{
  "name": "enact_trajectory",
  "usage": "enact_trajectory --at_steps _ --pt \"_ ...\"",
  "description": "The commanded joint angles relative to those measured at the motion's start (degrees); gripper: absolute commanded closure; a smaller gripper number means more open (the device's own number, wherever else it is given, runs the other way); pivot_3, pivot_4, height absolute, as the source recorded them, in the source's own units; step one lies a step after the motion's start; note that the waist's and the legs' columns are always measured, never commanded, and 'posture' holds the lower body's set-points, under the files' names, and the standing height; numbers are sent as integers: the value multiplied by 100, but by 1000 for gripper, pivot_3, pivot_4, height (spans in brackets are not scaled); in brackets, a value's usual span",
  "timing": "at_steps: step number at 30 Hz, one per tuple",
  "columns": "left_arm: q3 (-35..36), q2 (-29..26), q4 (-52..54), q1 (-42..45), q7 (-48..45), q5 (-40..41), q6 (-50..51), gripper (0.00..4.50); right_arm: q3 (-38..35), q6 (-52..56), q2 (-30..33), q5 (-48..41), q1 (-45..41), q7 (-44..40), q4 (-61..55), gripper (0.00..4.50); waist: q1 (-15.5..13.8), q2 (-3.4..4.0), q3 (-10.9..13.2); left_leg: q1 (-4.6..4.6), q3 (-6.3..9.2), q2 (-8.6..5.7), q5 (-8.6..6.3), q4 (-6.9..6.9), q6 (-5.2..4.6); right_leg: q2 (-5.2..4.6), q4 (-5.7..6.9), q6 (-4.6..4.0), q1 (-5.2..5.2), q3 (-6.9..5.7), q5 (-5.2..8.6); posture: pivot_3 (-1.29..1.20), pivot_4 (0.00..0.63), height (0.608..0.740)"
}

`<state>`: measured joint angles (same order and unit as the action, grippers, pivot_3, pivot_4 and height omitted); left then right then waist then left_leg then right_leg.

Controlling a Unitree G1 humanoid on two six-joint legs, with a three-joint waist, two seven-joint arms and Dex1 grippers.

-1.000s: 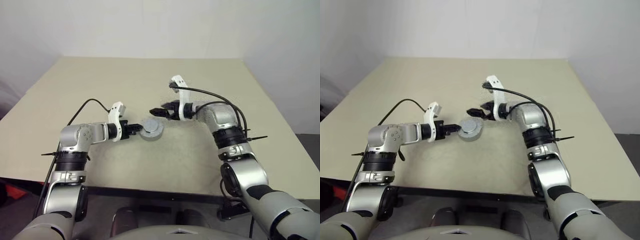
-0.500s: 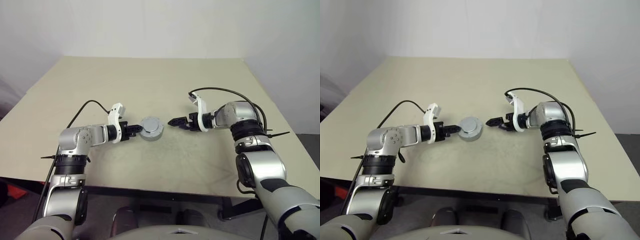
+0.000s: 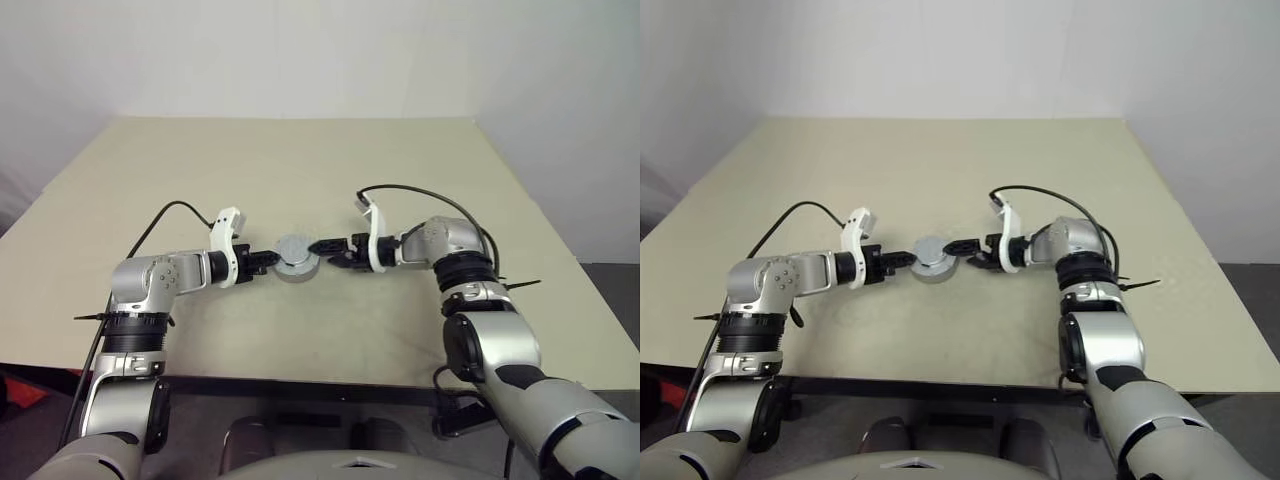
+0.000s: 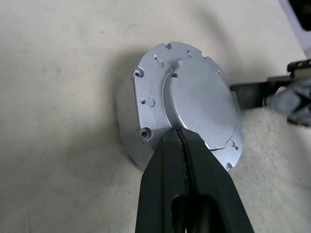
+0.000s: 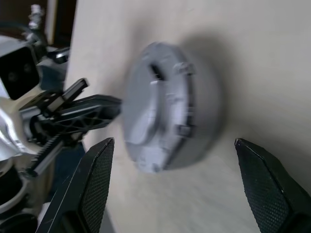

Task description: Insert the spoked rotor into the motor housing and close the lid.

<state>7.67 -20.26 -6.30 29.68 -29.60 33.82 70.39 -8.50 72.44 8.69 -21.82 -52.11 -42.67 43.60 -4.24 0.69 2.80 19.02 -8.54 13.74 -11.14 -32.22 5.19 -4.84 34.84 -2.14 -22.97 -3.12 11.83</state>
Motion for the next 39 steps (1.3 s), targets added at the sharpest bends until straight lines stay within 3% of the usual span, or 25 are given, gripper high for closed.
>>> enact_trajectory --at_steps 1,18,31,34,39 --pt "-109 -23 -83 -81 110 -111 79 4500 -50 153 -340 -218 38 125 46 14 0 0 0 1 0 0 0 0 0 0 0 0 0 0 0 0 0 740" --pt "-99 -95 -52 -98 126 -136 64 4500 -778 133 -1027 -537 -48 665 -71 14 7 9 6 7 1 0 4 3 7 0 -2 -3 -5 0 -2 0 0 740" --pt "-133 -68 8 -152 133 -169 75 4500 -1328 -1119 -1053 -468 -160 1716 615 14 -33 9 7 -2 1 0 20 4 34 -2 2 25 -2 -1 13 0 0 740" --pt "-142 -69 16 -147 134 -168 74 4500 -1384 -1339 -1033 -462 -182 1950 794 662 -41 13 9 -4 1 -1 20 4 33 -3 1 27 0 -1 14 0 0 740" --pt "-146 -62 41 -162 153 -160 78 4500 -1428 -1519 -1014 -555 -225 2120 905 2386 -51 13 23 5 2 -6 25 1 38 -11 -2 30 -12 -2 14 0 0 740"
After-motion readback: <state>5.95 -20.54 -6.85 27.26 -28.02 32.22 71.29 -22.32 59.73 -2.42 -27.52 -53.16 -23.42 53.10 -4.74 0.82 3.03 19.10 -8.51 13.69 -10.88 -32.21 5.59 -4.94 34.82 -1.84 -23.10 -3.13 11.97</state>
